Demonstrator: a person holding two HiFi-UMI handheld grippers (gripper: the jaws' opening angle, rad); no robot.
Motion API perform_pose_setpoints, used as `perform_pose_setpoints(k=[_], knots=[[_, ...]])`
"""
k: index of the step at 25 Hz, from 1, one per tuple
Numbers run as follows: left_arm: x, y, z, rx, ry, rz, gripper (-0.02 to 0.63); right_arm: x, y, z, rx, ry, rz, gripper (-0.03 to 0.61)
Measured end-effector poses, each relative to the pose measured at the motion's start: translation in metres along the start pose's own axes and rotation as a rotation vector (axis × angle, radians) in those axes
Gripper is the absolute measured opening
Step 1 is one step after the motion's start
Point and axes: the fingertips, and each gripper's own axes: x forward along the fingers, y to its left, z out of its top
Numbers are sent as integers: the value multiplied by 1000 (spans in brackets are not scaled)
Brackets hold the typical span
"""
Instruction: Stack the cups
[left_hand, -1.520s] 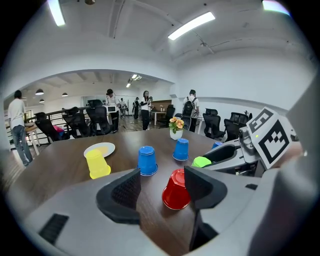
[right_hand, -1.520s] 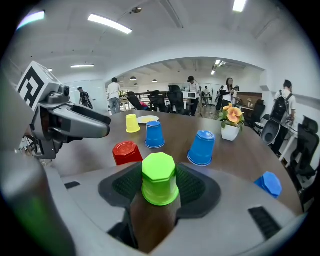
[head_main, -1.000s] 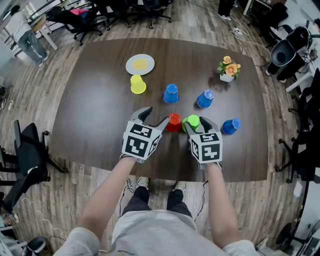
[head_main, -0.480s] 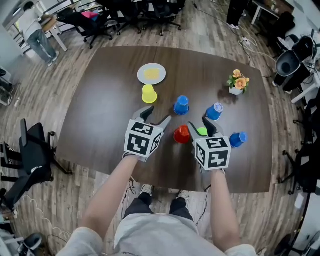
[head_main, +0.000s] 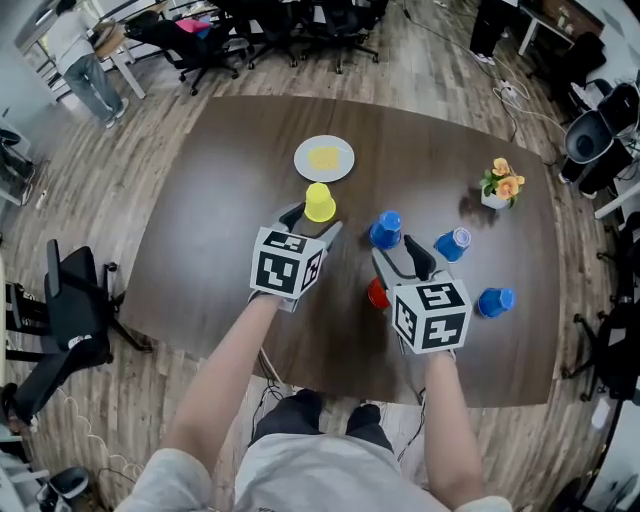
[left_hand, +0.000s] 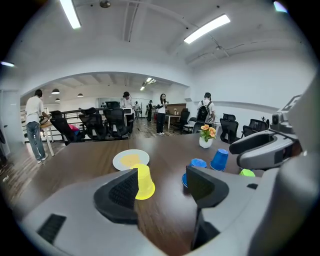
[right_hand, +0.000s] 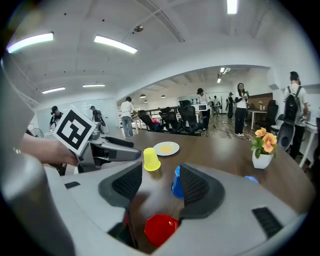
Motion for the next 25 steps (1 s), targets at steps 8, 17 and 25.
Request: perform_pose_setpoints(k=[8, 17, 25], knots=[[40, 30, -12, -29, 31, -59, 304, 21, 6, 7, 15, -5, -57, 218], [78, 57, -29, -6, 81, -65, 304, 20, 4, -4, 24, 30, -154, 218], [93, 56, -29, 27, 62, -95, 236, 8, -9, -20, 57, 40, -223, 218]])
